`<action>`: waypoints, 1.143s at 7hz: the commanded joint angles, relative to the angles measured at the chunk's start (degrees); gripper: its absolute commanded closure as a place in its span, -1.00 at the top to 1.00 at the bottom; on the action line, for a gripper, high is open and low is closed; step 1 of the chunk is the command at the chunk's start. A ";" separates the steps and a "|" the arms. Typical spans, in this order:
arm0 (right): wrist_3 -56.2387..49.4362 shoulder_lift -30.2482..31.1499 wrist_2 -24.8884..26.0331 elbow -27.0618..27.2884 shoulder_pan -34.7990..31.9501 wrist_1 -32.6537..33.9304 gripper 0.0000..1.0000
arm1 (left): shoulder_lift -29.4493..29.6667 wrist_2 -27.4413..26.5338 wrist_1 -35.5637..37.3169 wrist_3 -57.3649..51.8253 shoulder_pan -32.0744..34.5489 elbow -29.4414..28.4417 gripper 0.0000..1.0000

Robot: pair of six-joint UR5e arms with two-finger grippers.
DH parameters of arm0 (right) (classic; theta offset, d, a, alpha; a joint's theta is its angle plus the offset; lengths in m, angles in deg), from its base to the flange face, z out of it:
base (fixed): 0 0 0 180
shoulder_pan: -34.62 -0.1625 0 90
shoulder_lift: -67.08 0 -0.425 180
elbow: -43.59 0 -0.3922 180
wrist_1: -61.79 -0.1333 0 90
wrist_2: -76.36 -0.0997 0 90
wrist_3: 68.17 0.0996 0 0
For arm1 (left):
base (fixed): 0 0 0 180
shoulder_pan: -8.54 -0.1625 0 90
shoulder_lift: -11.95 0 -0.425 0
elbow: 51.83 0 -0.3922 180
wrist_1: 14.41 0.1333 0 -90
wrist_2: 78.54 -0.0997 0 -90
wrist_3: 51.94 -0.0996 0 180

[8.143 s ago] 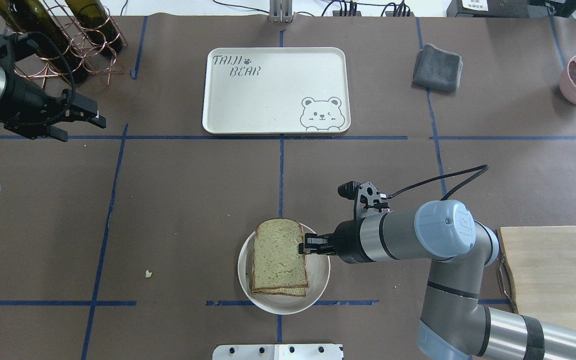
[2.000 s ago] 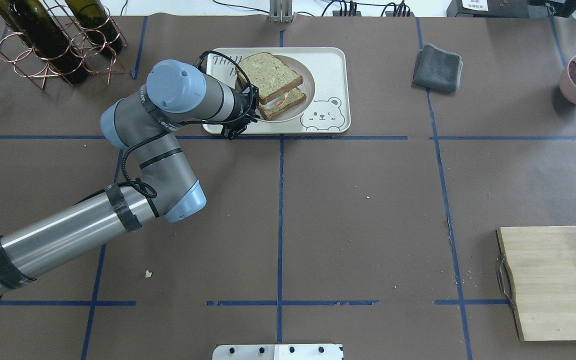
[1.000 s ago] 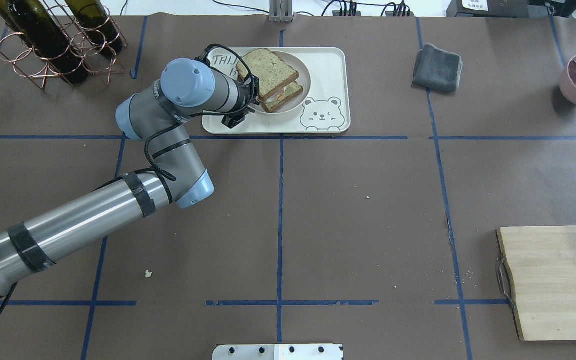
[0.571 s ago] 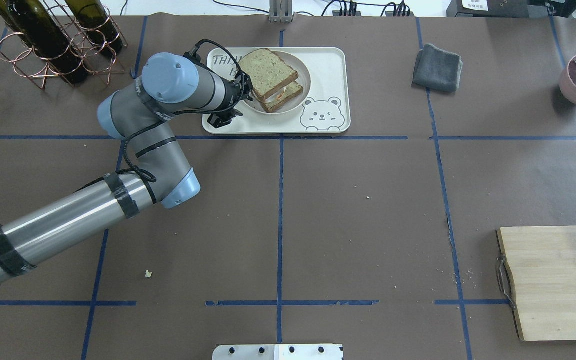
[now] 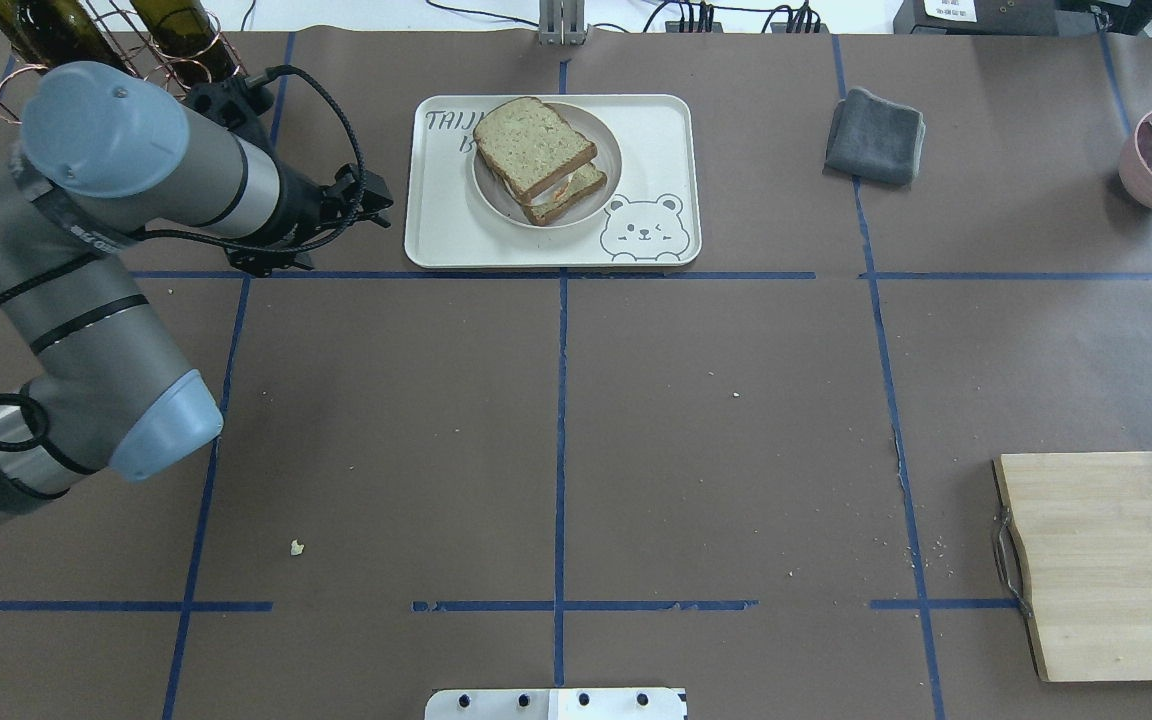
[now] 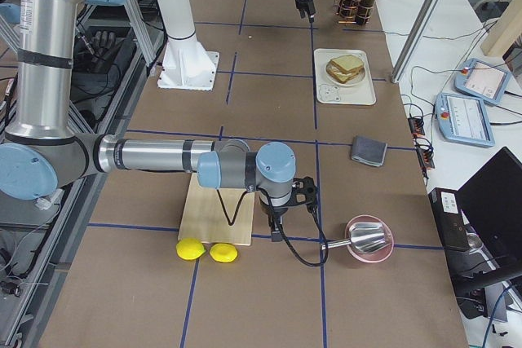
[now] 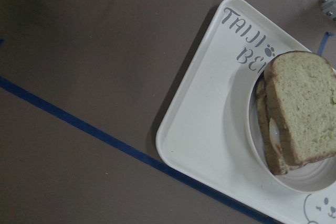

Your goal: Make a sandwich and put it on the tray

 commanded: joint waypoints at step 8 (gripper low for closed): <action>3.28 -3.55 -4.49 -0.13 -1.10 7.02 1.00 | -22.35 20.32 20.42 -85.31 38.87 -1.06 1.00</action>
